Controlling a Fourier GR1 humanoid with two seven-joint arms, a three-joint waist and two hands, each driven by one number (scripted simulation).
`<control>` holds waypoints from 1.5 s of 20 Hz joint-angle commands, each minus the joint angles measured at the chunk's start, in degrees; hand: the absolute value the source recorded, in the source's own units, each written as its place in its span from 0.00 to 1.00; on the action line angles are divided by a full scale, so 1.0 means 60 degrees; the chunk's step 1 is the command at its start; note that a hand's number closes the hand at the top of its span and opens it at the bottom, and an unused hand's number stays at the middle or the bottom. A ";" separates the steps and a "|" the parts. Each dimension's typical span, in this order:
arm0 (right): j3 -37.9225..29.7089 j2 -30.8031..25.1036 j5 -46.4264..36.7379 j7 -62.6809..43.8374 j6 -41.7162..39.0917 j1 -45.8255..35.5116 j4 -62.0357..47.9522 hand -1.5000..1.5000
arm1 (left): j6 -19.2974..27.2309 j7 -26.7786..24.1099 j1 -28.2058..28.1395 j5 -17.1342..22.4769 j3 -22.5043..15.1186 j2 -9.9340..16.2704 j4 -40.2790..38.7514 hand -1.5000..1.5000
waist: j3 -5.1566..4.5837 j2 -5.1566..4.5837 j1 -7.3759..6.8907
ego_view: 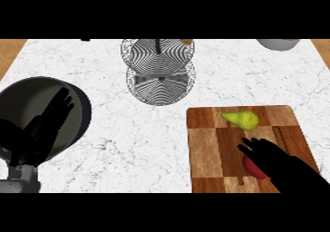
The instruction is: Pick the tomato from the cutting board and place it in the tiered basket
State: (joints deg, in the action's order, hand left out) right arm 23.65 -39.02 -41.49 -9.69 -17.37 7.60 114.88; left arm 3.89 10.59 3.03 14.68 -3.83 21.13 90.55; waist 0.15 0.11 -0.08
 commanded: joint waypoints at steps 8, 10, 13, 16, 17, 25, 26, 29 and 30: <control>-0.0739 0.1096 -0.1469 0.1716 0.1245 -0.0524 -0.2239 0.00 | -0.0503 0.0393 -0.0169 -0.0249 0.0509 -0.0276 0.0381 0.50 | -0.0023 -0.0016 -0.0010; -0.0657 0.1448 -0.1857 0.1715 0.1070 -0.0985 -0.2748 0.00 | -0.0586 0.0481 0.0120 -0.0416 0.0649 -0.0260 0.0219 0.50 | -0.0024 -0.0019 -0.0011; -0.0755 0.1674 -0.2115 0.1613 0.0536 -0.0716 -0.2280 0.00 | -0.0704 0.0286 0.0321 -0.0538 0.0821 -0.0650 -0.0255 0.50 | -0.0026 -0.0016 0.0018; -0.0595 0.1169 -0.1956 0.1817 0.0101 -0.0300 -0.2705 1.00 | -0.0713 0.0335 -0.0447 -0.0490 0.0665 -0.0575 0.0372 0.50 | -0.0025 -0.0013 -0.0041; -0.0620 0.1117 -0.1818 0.2092 -0.0120 -0.0543 -0.3069 1.00 | -0.0192 0.0324 0.0252 -0.0966 0.0243 -0.1091 0.0006 0.50 | -0.0024 -0.0028 -0.0004; -0.0187 0.1248 -0.3561 0.2854 0.0842 -0.0567 -0.3098 1.00 | -0.0498 0.0361 0.0096 -0.1027 0.0612 -0.1122 0.0113 0.50 | -0.0024 -0.0012 0.0013; -0.0032 0.1324 -0.3912 0.2761 0.1118 -0.0466 -0.3122 1.00 | -0.0336 0.0207 0.0044 -0.1256 0.0385 -0.1382 -0.0027 0.50 | -0.0024 -0.0013 0.0022; 0.0034 0.1994 -0.4384 0.2516 0.1614 -0.0824 -0.3466 1.00 | -0.0855 0.0142 0.0126 -0.0944 0.1033 -0.0835 -0.0079 0.50 | -0.0024 -0.0020 -0.0001; -0.0354 0.1587 -0.3806 0.2800 0.1770 -0.0083 -0.2204 1.00 | -0.0992 -0.0280 -0.0246 -0.0955 0.0848 -0.1028 -0.0239 0.50 | -0.0027 -0.0006 0.0064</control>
State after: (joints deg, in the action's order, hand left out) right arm 21.82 -30.62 -63.87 5.94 -10.53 4.31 99.14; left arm -1.06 11.58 2.69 9.47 1.13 15.74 90.72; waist -0.70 0.53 0.08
